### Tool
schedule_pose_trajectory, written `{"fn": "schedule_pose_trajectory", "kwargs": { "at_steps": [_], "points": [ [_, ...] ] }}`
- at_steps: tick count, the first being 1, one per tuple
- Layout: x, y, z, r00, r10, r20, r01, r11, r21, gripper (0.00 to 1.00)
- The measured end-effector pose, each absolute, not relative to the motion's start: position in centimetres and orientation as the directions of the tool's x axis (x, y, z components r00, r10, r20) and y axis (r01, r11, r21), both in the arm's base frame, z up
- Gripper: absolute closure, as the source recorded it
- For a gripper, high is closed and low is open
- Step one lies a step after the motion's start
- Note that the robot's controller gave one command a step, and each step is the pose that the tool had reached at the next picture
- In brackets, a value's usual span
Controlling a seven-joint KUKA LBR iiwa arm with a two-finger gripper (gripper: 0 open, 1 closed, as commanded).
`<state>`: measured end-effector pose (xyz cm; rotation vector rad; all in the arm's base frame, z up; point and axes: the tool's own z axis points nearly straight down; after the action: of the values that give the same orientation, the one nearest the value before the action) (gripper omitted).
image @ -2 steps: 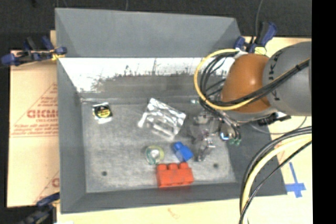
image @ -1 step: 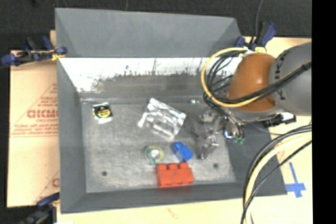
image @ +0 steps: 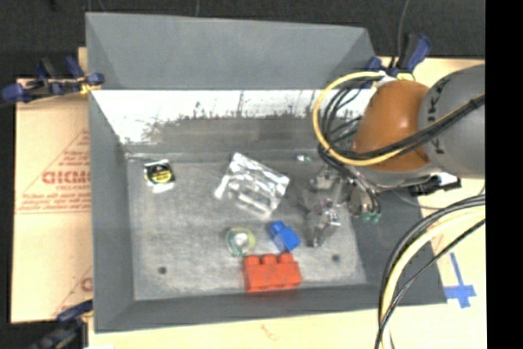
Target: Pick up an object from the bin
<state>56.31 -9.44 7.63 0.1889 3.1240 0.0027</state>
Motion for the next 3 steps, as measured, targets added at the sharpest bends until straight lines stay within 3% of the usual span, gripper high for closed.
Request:
{"fn": "schedule_pose_trajectory", "kwargs": {
  "at_steps": [1,2,3],
  "points": [
    [56.5,-9.5,7.8,-0.993,0.117,-0.013,0.117,0.993,0.001,0.0],
    [56.7,-9.5,7.9,-0.993,0.116,-0.018,0.116,0.993,0.0,1.0],
    [56.9,-9.6,11.7,-0.993,0.114,-0.011,0.114,0.993,0.0,1.0]
  ]
}}
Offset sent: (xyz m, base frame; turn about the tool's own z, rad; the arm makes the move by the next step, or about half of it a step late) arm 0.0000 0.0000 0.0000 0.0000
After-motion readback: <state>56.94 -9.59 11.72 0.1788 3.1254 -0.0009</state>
